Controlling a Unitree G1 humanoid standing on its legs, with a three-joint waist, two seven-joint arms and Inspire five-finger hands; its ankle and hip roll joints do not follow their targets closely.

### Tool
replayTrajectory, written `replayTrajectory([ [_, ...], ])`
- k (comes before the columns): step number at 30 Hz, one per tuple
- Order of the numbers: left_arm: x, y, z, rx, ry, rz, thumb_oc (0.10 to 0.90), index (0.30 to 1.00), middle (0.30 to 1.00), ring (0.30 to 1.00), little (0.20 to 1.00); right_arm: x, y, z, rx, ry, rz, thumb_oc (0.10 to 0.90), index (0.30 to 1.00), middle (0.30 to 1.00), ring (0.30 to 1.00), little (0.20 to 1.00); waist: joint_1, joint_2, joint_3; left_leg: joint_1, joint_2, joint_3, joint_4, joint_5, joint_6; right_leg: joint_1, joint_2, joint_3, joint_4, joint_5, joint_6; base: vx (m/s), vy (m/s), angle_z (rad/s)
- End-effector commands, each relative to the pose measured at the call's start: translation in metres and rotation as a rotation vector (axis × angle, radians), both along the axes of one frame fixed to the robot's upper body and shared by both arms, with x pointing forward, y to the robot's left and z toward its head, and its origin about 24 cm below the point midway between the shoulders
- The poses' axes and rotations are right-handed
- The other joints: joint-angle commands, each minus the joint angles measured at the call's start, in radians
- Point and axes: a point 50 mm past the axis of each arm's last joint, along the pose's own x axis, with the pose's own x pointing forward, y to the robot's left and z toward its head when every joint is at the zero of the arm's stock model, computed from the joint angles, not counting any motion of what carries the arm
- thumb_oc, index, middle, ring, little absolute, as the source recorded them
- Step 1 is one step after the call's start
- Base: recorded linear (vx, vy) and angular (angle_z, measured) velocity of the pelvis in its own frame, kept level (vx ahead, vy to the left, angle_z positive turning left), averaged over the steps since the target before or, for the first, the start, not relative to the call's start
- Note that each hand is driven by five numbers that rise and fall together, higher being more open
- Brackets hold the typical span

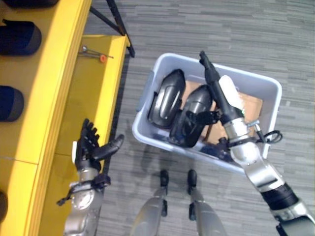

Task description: Move parts from the plastic box to the shelf.

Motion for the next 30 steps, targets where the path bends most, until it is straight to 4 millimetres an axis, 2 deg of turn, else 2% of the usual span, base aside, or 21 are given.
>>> replayTrajectory([
  [1,-0.011,0.011,0.004,0.031,-0.055,0.057,0.9,1.0,1.0,1.0,1.0,-0.013,0.012,0.032,0.06,-0.191,0.094,0.9,1.0,1.0,1.0,1.0,-0.015,-0.019,-0.147,-0.008,0.063,-0.035,0.007,-0.005,-0.036,-0.012,-0.136,0.035,0.133,-0.145,0.104,0.0,0.0,0.0],
  [7,-0.014,0.019,-0.005,0.052,-0.005,0.103,0.9,1.0,1.0,1.0,1.0,-0.011,0.004,0.025,0.068,-0.159,0.061,0.9,1.0,1.0,1.0,1.0,-0.006,-0.023,-0.137,-0.021,0.058,-0.045,0.018,-0.008,-0.034,-0.009,-0.14,0.024,0.128,-0.143,0.105,0.0,0.002,0.01],
  [9,-0.016,0.022,-0.013,0.056,0.034,0.12,0.9,1.0,1.0,1.0,1.0,-0.007,-0.002,0.013,0.07,-0.101,0.029,0.9,1.0,1.0,1.0,1.0,0.0,-0.022,-0.13,-0.032,0.055,-0.052,0.023,-0.005,-0.034,-0.009,-0.145,0.016,0.126,-0.142,0.105,0.01,0.006,0.08],
  [15,-0.015,0.02,-0.018,0.06,0.062,0.105,0.9,1.0,1.0,1.0,1.0,-0.004,-0.008,-0.006,0.1,-0.01,-0.002,0.9,1.0,1.0,1.0,1.0,0.003,-0.018,-0.118,-0.043,0.052,-0.056,0.02,-0.002,-0.033,-0.014,-0.148,0.008,0.121,-0.138,0.108,0.01,0.01,0.09],
  [22,-0.014,0.02,-0.02,0.068,0.072,0.104,0.9,1.0,1.0,1.0,1.0,0.0,-0.011,-0.023,0.123,0.075,-0.021,0.9,1.0,1.0,1.0,1.0,0.005,-0.013,-0.11,-0.052,0.047,-0.057,0.019,0.0,-0.032,-0.02,-0.151,0.005,0.117,-0.139,0.109,0.0,0.0,0.0],
  [25,-0.014,0.019,-0.021,0.066,0.078,0.106,0.9,1.0,1.0,1.0,1.0,0.003,-0.015,-0.04,0.159,0.153,-0.049,0.9,1.0,1.0,1.0,1.0,0.003,-0.01,-0.101,-0.056,0.045,-0.056,0.018,0.002,-0.031,-0.024,-0.153,0.002,0.116,-0.138,0.11,0.0,0.0,0.0],
  [26,-0.014,0.019,-0.021,0.066,0.078,0.106,0.9,1.0,1.0,1.0,1.0,0.003,-0.015,-0.04,0.159,0.153,-0.049,0.9,1.0,1.0,1.0,1.0,0.003,-0.01,-0.101,-0.056,0.044,-0.056,0.018,0.002,-0.031,-0.024,-0.153,0.002,0.116,-0.138,0.11,0.0,0.0,0.0],
  [27,-0.014,0.019,-0.022,0.067,0.082,0.106,0.9,1.0,1.0,1.0,1.0,0.003,-0.017,-0.051,0.192,0.207,-0.058,0.9,1.0,1.0,1.0,1.0,0.002,-0.007,-0.095,-0.058,0.042,-0.056,0.018,0.002,-0.031,-0.026,-0.153,0.003,0.116,-0.136,0.11,0.0,0.0,0.0],
  [29,-0.014,0.019,-0.022,0.067,0.082,0.106,0.9,1.0,1.0,1.0,1.0,0.003,-0.017,-0.051,0.193,0.207,-0.058,0.9,1.0,1.0,1.0,1.0,0.002,-0.007,-0.095,-0.058,0.041,-0.056,0.018,0.002,-0.03,-0.026,-0.153,0.003,0.116,-0.136,0.11,0.0,0.0,0.0],
  [30,-0.014,0.019,-0.022,0.067,0.085,0.106,0.9,1.0,1.0,1.0,1.0,0.004,-0.017,-0.059,0.229,0.253,-0.056,0.9,1.0,1.0,1.0,1.0,0.002,-0.003,-0.09,-0.06,0.04,-0.056,0.018,0.003,-0.03,-0.028,-0.154,0.002,0.115,-0.135,0.111,0.0,0.0,0.0],
])
